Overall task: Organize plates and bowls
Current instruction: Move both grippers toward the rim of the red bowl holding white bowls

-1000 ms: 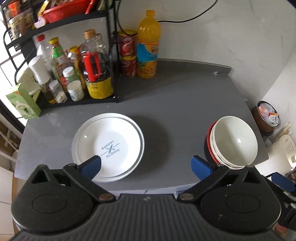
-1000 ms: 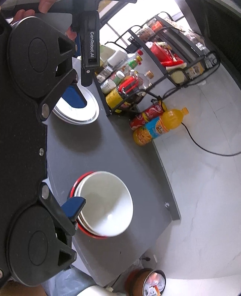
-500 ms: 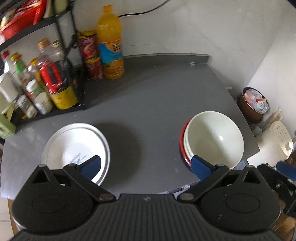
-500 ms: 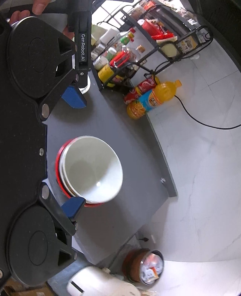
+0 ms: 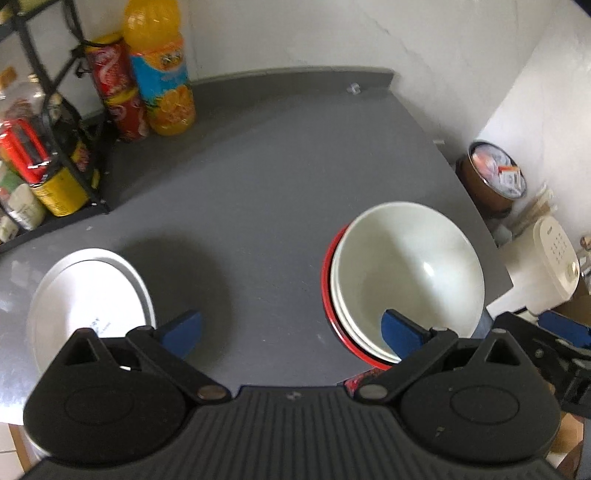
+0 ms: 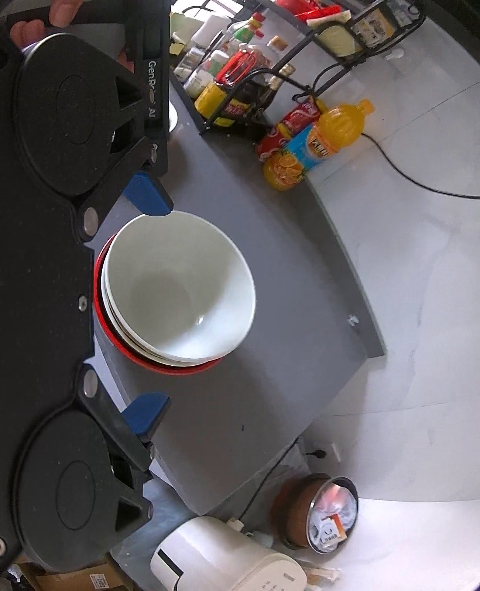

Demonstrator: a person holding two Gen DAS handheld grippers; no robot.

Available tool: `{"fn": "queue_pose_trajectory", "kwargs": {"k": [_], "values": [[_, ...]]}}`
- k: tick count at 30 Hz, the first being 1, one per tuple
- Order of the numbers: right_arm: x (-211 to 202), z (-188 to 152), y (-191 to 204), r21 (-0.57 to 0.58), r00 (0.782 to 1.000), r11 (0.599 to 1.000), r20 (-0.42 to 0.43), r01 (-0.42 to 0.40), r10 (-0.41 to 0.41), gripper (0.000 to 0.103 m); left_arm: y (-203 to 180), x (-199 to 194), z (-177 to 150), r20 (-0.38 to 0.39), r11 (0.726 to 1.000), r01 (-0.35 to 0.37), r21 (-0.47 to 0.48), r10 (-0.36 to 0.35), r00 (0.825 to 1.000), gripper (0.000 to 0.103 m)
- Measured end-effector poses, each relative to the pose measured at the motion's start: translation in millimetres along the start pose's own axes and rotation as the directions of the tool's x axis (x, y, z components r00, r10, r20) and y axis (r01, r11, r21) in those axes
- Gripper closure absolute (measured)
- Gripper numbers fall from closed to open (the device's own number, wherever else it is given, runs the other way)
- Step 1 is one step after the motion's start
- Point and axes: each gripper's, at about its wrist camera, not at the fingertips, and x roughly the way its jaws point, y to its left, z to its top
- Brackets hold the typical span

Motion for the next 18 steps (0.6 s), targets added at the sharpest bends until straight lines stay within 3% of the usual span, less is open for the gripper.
{"fn": "queue_pose_trajectory", "kwargs": {"k": [7, 12, 13, 16, 18], "values": [[28.1, 0.5, -11.6, 0.056, 0.998, 0.998, -0.054, -0.007, 0.010, 0.000, -14.3, 27.4, 6.4, -0.030, 0.999, -0.018, 0.044, 0.019, 0.999, 0.001], [48.7, -0.8, -26.5, 0.123, 0.997, 0.992, -0.083, 0.022, -0.012, 0.002, -17.0, 52.8, 9.0, -0.078, 0.999, 0.016, 0.034, -0.013, 0.997, 0.003], [51.4, -0.8, -28.6, 0.134, 0.996, 0.991, -0.084, 0.031, -0.020, 0.006, -16.1, 56.2, 9.8, -0.083, 0.999, 0.022, 0.024, -0.020, 0.996, 0.004], [61.8, 0.4, -37.1, 0.174, 0.994, 0.984, -0.107, 0.041, -0.023, 0.034, -15.7, 65.7, 11.3, -0.083, 0.999, 0.032, -0.004, -0.032, 0.996, 0.009], [67.9, 0.4, -42.0, 0.193, 0.992, 0.980, -0.123, 0.042, -0.019, 0.037, -17.0, 72.1, 13.0, -0.086, 0.999, 0.042, -0.014, -0.043, 0.995, 0.018]]}}
